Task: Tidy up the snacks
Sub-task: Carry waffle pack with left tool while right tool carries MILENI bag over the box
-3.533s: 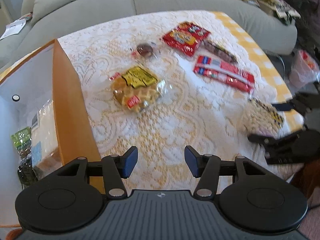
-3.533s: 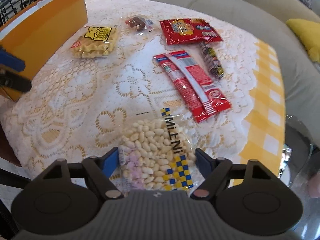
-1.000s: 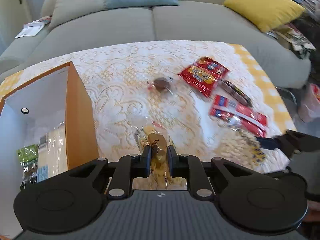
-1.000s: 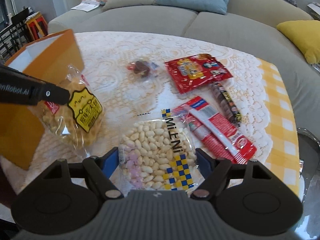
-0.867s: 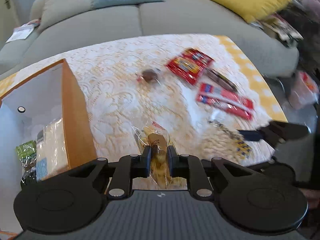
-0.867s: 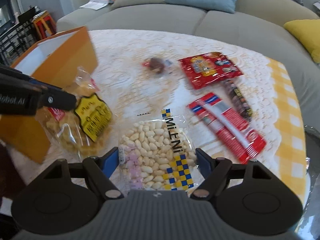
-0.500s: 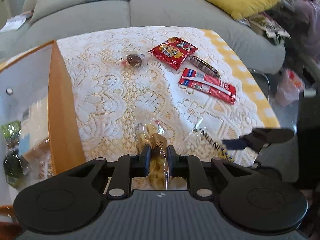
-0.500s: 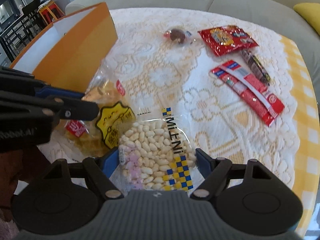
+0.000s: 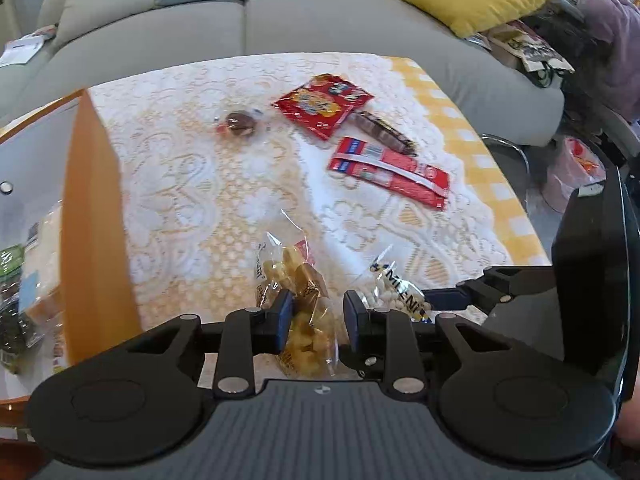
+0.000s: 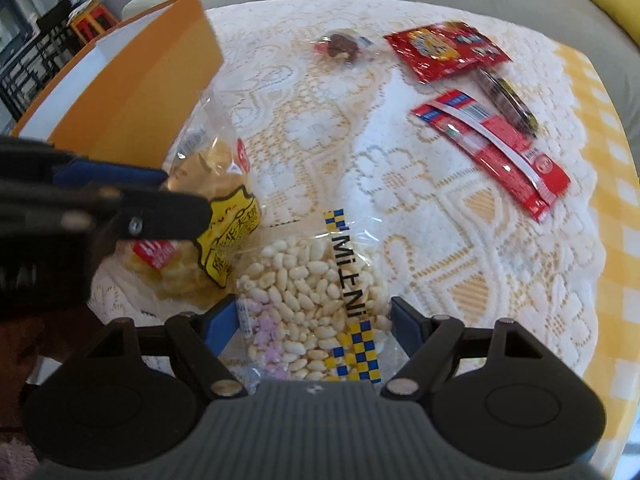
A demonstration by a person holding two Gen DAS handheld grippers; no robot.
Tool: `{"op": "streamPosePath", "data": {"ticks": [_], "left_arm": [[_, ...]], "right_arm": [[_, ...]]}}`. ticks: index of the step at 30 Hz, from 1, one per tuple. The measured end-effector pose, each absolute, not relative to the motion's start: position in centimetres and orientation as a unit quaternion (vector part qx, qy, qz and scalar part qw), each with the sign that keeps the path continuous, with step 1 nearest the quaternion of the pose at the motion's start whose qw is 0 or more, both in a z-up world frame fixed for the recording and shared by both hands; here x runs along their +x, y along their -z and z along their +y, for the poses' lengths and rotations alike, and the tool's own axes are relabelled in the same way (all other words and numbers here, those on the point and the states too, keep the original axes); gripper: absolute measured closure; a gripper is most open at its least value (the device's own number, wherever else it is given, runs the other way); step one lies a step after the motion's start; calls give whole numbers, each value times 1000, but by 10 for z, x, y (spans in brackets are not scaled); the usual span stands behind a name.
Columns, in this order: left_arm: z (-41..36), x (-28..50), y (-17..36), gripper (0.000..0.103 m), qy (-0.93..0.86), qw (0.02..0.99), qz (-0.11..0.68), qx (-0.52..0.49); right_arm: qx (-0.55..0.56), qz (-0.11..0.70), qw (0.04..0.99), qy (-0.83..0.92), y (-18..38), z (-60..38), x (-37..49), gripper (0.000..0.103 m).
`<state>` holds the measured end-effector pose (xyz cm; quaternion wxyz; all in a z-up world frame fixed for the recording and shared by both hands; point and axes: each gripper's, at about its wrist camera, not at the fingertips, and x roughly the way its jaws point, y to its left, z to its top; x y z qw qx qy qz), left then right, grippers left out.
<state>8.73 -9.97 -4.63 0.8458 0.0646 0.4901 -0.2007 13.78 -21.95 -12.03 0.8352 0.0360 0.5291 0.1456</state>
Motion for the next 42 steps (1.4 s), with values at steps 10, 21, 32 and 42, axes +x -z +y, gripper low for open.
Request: {"op": "streamPosePath", "data": {"ticks": [10,21,32,42], "left_arm": [[-117,70,32,57,148,884,417,150],[-78,98,63,50,119,850,512,37],[-100,89,61,78,134,860,481,103],[-87,84,43,79,139,869,467,83]], "right_arm": [[69,518,836,-166,124,-231,142,25],[50,512,840,-174,126,-224,141,25],[44,512,841,-172,127,-222,141,25],[37,492,853,-171,112,-219,135,25]]}}
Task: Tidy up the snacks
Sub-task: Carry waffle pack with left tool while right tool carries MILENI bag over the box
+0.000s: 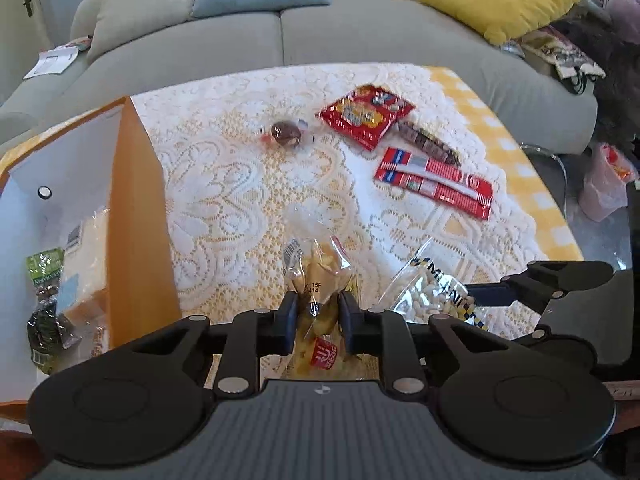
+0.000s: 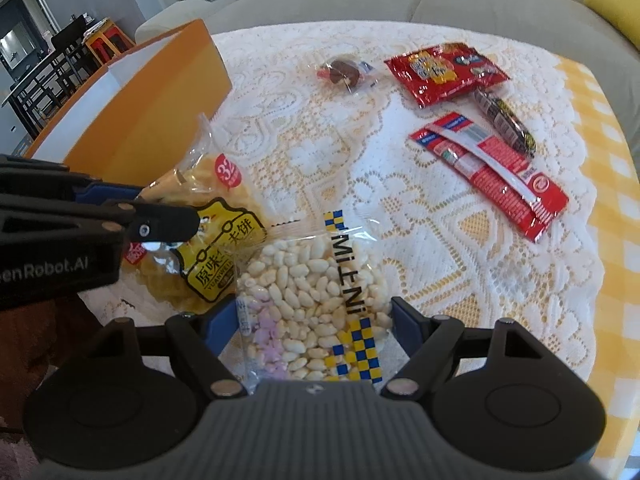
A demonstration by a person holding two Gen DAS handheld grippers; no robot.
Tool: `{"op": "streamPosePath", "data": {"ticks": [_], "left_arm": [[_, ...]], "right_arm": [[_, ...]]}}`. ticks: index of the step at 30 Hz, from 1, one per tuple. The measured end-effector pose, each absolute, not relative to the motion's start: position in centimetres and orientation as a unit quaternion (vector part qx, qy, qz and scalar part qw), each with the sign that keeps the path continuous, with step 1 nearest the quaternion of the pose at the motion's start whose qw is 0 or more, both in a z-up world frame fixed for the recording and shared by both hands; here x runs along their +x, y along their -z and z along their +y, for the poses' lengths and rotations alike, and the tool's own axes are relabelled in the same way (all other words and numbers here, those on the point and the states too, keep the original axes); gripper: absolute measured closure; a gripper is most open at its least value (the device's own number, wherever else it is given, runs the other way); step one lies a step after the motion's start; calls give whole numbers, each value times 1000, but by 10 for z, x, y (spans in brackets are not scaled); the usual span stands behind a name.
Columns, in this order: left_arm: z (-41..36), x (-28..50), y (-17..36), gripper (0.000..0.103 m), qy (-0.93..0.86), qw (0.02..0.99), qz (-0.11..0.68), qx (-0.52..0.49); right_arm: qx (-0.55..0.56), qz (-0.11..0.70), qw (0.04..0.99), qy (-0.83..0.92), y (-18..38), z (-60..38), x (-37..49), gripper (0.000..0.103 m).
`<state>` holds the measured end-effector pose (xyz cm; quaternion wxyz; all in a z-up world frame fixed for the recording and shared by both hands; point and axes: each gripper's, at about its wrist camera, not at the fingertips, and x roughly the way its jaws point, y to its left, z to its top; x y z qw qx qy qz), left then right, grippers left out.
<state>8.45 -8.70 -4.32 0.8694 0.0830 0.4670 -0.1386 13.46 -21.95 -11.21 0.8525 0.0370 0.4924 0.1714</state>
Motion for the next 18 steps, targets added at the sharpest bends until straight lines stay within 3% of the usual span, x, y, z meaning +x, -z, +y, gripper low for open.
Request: {"op": "streamPosePath", "data": {"ticks": [18], "left_arm": [[-1,79,-39,79,72,915,395,21]], "right_arm": [[39,407,889,-207,23,-168,131,25]]}}
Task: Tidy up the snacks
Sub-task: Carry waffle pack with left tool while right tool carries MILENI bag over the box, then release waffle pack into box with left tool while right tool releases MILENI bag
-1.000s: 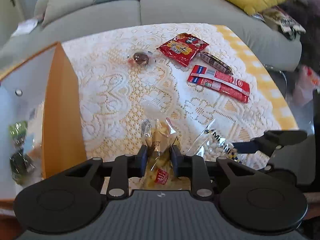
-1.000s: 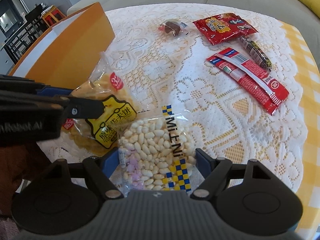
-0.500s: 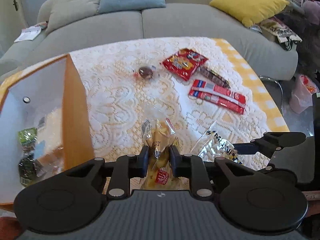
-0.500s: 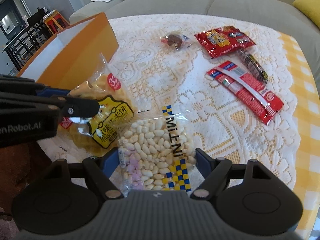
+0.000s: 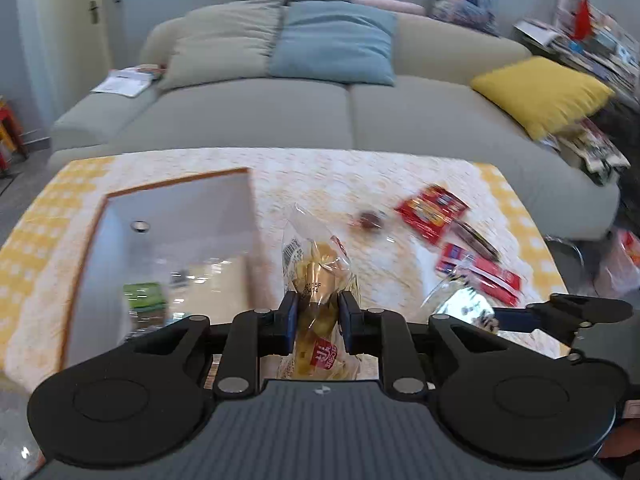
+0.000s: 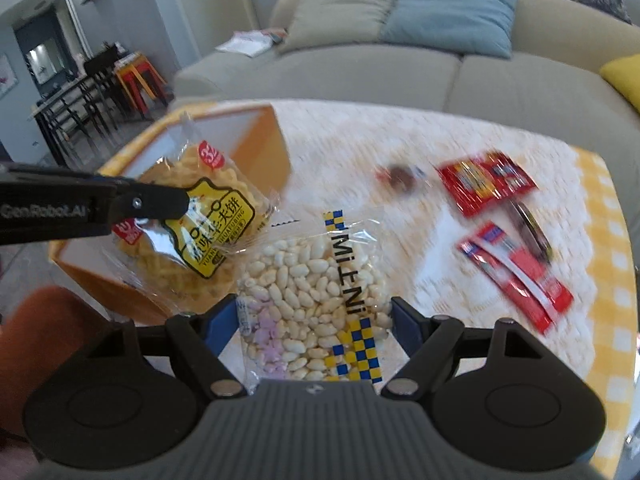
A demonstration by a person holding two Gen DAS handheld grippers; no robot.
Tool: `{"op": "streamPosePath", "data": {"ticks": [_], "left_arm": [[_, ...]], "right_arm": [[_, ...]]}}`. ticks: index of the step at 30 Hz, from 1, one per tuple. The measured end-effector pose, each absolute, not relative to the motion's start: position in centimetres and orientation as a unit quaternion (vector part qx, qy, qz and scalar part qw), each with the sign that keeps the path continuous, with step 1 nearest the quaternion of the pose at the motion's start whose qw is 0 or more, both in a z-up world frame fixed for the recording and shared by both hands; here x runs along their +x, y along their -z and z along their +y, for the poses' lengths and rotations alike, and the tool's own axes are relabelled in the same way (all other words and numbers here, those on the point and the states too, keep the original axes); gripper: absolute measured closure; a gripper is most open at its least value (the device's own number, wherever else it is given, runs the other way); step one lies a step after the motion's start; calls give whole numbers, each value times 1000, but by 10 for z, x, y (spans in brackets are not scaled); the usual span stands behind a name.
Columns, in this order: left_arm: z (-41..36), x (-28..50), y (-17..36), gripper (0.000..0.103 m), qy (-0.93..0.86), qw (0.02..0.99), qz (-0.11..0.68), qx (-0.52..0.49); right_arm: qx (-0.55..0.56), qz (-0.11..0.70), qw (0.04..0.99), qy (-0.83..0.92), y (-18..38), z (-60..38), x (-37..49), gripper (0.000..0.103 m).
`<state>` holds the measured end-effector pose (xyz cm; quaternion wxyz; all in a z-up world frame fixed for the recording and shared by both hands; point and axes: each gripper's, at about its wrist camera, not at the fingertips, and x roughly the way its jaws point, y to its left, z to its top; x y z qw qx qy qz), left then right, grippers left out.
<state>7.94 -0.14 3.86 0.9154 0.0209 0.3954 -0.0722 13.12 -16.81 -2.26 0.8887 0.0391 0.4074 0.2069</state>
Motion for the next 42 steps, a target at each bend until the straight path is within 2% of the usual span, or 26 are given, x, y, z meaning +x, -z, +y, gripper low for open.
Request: {"op": "streamPosePath", "data": {"ticks": [9,14,24,37,42], "left_arm": [[72,82,-64,79,2,926,378,-20],[111,91,-56,79,-30,913,404,-48],[147,110,-19,79,-47,883,464,-47],[160,120,26,79,-48,847,524,-79],[163,122,33,78,-49,837,539,-83]], "right_arm": [[46,381,880,-281,-12,-108,154,25],[17,378,865,-329,-21,-61,164,25],[-64,434,823,-362,12,11,198,25],[-102,491,791,-350,53,43,221,25],[-133,487,789,-349,57,52,219,25]]}}
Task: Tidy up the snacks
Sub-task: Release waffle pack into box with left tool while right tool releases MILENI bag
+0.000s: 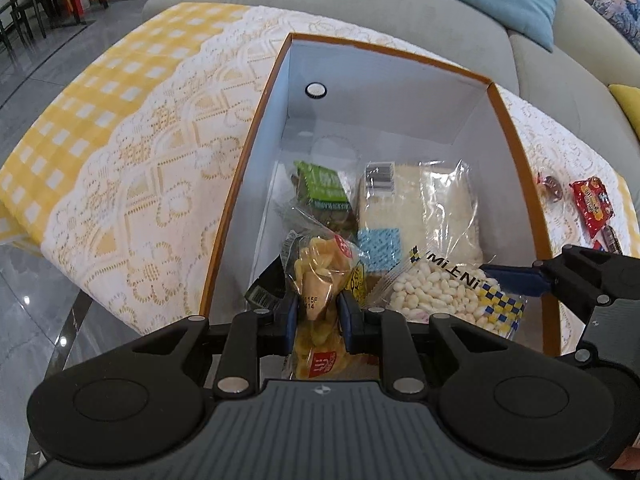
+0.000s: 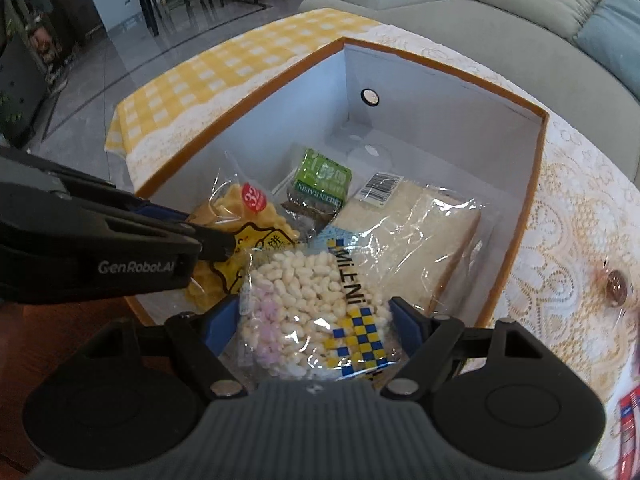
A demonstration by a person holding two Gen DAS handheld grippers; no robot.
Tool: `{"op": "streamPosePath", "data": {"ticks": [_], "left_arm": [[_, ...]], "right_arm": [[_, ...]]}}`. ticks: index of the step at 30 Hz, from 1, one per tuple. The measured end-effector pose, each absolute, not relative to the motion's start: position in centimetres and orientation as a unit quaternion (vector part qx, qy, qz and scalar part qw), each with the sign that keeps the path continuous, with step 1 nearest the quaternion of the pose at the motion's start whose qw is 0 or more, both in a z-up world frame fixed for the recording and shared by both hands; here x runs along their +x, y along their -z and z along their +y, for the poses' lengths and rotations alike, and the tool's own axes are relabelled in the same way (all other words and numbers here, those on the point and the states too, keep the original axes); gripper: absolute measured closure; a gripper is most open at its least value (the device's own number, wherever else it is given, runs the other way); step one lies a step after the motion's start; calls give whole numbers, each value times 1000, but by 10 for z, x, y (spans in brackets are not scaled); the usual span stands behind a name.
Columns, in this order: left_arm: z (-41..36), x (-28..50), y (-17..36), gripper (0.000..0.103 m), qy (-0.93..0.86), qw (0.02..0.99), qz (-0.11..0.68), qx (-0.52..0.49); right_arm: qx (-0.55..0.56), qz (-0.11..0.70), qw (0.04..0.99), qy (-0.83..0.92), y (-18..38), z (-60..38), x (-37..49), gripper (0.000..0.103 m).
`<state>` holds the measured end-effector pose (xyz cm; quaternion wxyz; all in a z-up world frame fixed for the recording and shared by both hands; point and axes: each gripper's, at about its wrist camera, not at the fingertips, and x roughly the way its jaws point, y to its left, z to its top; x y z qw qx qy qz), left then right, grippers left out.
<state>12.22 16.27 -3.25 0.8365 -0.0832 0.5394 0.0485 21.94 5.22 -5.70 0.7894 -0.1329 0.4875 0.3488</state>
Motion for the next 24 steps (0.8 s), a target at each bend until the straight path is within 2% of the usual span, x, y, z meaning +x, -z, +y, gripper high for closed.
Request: {"op": "streamPosePath", "data": {"ticks": [6,9,14,16,17,20,22,24], "left_arm": [[161,122,33,77,-65,833,545,-65],[163,119,26,69,-72,839,537,-59],[161,114,11,69,-75,853,515,-44],[156,114,9,75,-76,855,512,-29],[155,116,10,82,-76,854,514,-23],[152,121,18,88,-74,845,530,-19],[155,123,25,89,-77,839,538,-20],[158,126,32,91,-82,833,547,-24]], "right_arm": [[-147,487,786,-351,61,53,216,25],[-151,481,788,-353,60,52,216,24],[-140,471,797,-351,51,44,212,24],[-130,468,799,-354,47,41,212,24],[-127,468,799,-356,46,40,212,24],[-123,465,799,-361,41,38,212,31],[-120,463,800,-362,39,36,212,48],[-120,464,799,-363,38,36,213,52]]}}
